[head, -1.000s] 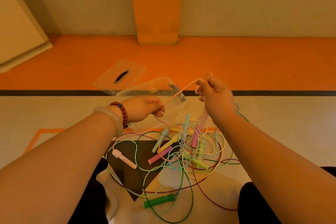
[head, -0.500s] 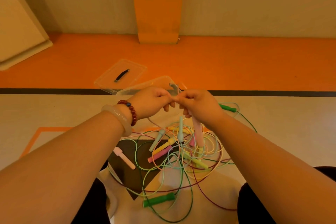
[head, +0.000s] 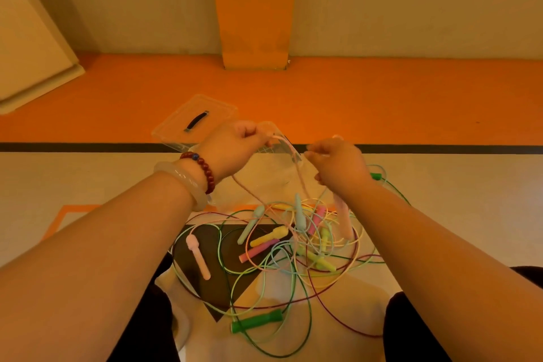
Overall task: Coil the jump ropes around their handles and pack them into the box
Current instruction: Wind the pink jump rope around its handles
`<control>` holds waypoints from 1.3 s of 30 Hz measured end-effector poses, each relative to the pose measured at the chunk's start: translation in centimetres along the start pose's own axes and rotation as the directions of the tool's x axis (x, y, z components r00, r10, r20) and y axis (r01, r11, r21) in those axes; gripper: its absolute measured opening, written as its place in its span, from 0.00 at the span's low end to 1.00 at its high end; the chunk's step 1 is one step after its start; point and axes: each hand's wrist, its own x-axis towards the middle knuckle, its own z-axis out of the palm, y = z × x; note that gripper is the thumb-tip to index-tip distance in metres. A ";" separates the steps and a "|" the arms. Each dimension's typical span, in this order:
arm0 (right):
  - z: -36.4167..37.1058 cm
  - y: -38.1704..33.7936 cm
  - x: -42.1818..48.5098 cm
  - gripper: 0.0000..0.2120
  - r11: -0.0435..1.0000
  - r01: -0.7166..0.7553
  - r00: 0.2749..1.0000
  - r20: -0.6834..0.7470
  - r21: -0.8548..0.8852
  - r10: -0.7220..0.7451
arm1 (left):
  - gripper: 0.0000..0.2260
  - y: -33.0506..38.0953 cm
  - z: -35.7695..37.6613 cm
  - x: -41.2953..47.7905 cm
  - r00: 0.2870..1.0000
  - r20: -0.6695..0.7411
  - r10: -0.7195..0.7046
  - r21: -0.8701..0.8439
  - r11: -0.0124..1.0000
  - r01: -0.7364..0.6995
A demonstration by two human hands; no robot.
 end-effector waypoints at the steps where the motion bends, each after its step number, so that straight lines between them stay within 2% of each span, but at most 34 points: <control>1: 0.2 -0.4 -0.3 0.13 0.997 0.065 0.997 0.036 0.041 -0.067 | 0.12 0.1 0.2 -0.1 0.999 0.051 0.006 0.085 0.996 -0.010; 3: 0.5 -1.2 -1.0 0.18 0.965 0.093 0.972 0.190 0.245 -0.142 | 0.13 -0.2 0.7 -0.1 0.991 0.136 -0.005 0.181 0.983 -0.020; 5: 0.6 -1.7 -1.4 0.10 0.947 0.078 0.936 0.303 0.311 -0.177 | 0.15 -0.3 1.0 -0.1 0.986 0.167 -0.029 0.174 0.985 0.000; 6: 0.6 -1.9 -1.5 0.08 0.946 0.086 0.938 0.295 0.313 -0.183 | 0.15 -0.2 1.0 -0.1 0.983 0.173 -0.053 0.121 0.992 0.032; 8: 0.3 -2.1 -1.3 0.11 0.935 0.109 0.963 0.199 0.338 -0.184 | 0.17 -0.2 0.9 -0.2 0.974 0.205 -0.094 -0.014 0.995 0.099; 12: 0.0 -2.1 -0.7 0.12 0.897 0.177 0.984 -0.042 0.404 -0.175 | 0.20 -1.1 0.2 -0.4 0.946 0.298 -0.128 -0.146 0.973 0.178; 13: -0.1 -2.1 -0.6 0.13 0.888 0.174 0.985 -0.091 0.425 -0.149 | 0.19 -1.5 0.0 -0.4 0.929 0.333 -0.161 -0.118 0.970 0.210; 15: -0.2 -1.6 -0.4 0.13 0.870 0.158 0.980 -0.183 0.467 -0.080 | 0.14 -2.6 -0.2 -0.5 0.891 0.382 -0.247 0.043 0.967 0.249; 17: -0.3 -1.2 -0.2 0.14 0.858 0.151 0.961 -0.278 0.491 -0.010 | 0.10 -3.6 -0.1 -0.6 0.894 0.372 -0.251 0.153 0.966 0.207; 20: -0.5 -0.7 0.3 0.14 0.822 0.136 0.933 -0.350 0.552 0.080 | 0.10 -3.4 0.7 -0.3 0.948 0.263 -0.177 0.090 0.983 0.159; 21: -0.5 -0.5 0.4 0.13 0.821 0.087 0.941 -0.316 0.565 0.118 | 0.10 -3.0 0.8 -0.1 0.970 0.183 -0.159 0.052 0.987 0.152; 23: -0.6 -0.2 0.4 0.11 0.859 -0.111 0.971 -0.131 0.499 0.202 | 0.10 -2.4 0.3 0.2 0.992 0.018 -0.126 -0.002 0.992 0.126; 25: -0.3 0.2 0.0 0.05 0.928 -0.277 0.961 0.079 0.248 0.266 | 0.10 -2.1 -0.7 0.5 0.994 -0.050 -0.096 0.004 0.995 0.096; 26: 0.0 0.0 -0.4 0.06 0.953 -0.282 0.955 0.128 0.115 0.267 | 0.10 -2.0 -1.1 0.5 0.996 -0.041 -0.076 0.072 0.994 0.078; 27: 0.4 -0.1 -0.6 0.12 0.971 -0.237 0.965 0.126 0.031 0.231 | 0.10 -1.8 -1.4 0.4 0.998 -0.002 -0.056 0.155 0.986 0.056; 28: 0.7 -0.3 -0.8 0.17 0.986 -0.164 0.981 0.104 0.017 0.161 | 0.11 -1.6 -1.4 0.3 0.998 0.052 -0.036 0.212 0.977 0.024; 29: 0.9 -0.6 -1.1 0.23 0.995 -0.082 0.992 0.102 0.060 0.076 | 0.13 -1.3 -1.1 0.2 0.994 0.108 -0.021 0.232 0.973 -0.004; 31: 1.0 -1.2 -1.4 0.28 0.969 0.014 0.979 0.193 0.246 -0.063 | 0.15 -0.7 -0.3 0.2 0.985 0.171 0.013 0.244 0.968 -0.055; 32: 1.0 -1.3 -1.3 0.26 0.949 0.022 0.964 0.246 0.315 -0.104 | 0.17 -0.3 0.1 0.2 0.985 0.169 0.034 0.246 0.966 -0.075; 34: 0.7 -1.6 -1.1 0.13 0.937 0.044 0.948 0.280 0.346 -0.148 | 0.18 0.2 0.6 0.3 0.993 0.107 0.059 0.199 0.977 -0.079; 36: 0.2 -1.8 -0.9 0.09 0.941 0.110 0.964 0.197 0.320 -0.180 | 0.16 0.4 0.3 0.3 0.995 0.089 0.045 0.065 0.997 -0.051; 38: 0.0 -2.1 -0.8 0.08 0.908 0.162 0.967 0.121 0.386 -0.224 | 0.13 0.1 -0.2 0.1 0.979 0.204 0.004 -0.044 0.999 0.005; 39: -0.1 -2.3 -0.9 0.07 0.881 0.186 0.964 0.095 0.436 -0.250 | 0.11 -0.3 -0.2 0.1 0.959 0.282 -0.025 -0.023 0.999 0.033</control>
